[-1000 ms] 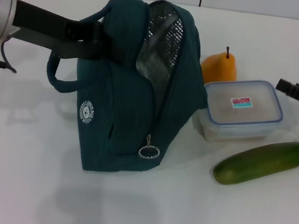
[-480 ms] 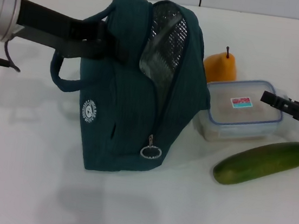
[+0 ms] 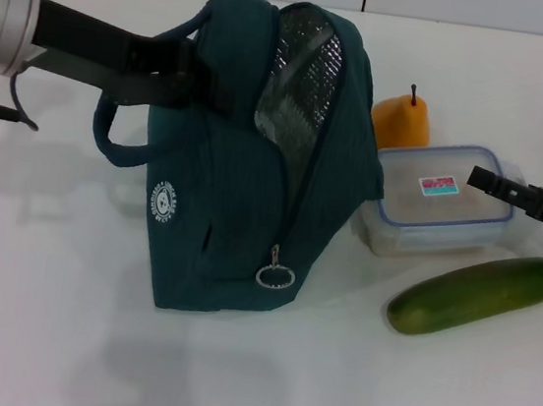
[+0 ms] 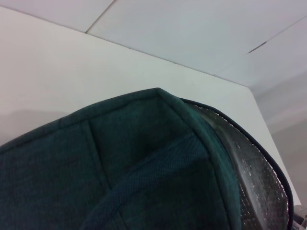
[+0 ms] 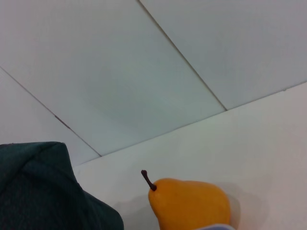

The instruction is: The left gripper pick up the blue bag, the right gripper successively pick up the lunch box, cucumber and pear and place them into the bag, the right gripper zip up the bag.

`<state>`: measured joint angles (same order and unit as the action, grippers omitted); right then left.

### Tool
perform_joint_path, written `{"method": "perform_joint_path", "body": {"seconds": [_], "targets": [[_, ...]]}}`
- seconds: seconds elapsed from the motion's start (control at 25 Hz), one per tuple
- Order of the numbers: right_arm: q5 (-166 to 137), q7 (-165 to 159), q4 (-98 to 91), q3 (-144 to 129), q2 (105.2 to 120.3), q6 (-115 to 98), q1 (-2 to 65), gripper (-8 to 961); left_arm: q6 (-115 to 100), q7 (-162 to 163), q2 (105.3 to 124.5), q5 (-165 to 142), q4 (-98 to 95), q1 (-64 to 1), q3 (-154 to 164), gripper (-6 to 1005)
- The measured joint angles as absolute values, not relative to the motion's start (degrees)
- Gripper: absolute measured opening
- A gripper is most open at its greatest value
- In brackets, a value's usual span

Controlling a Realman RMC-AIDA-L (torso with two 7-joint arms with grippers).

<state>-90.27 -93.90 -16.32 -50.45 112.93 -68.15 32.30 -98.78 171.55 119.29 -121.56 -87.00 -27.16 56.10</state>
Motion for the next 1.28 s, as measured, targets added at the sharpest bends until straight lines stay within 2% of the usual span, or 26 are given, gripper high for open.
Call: {"method": "perform_joint_path", "body": {"seconds": [0.48,0.68,0.92,1.28], "targets": [[-89.78,-95.82,-15.55,-49.84,112.88,-71.4,32.53,767,-98.71,171.4,119.25,-121.56,-86.66,-27.16,56.17,54],[-89.22,-97.15,-15.55,-49.77,112.99,-72.58,32.56,763,-98.7,171.39,119.25,-121.56,-86.64,-27.16,56.16,55],[-88.4,-99.93,-15.56,-49.74,112.98,-73.35,32.65,603,-98.69,171.08,119.13,-121.68,-85.07,-27.2,56.16,55],[-88.33,-104.33,-15.56,-50.2,113.11,-74.1,33.02,591,-98.61,169.84,119.09,-122.01,-83.56,-27.65,55.85,55]]}}
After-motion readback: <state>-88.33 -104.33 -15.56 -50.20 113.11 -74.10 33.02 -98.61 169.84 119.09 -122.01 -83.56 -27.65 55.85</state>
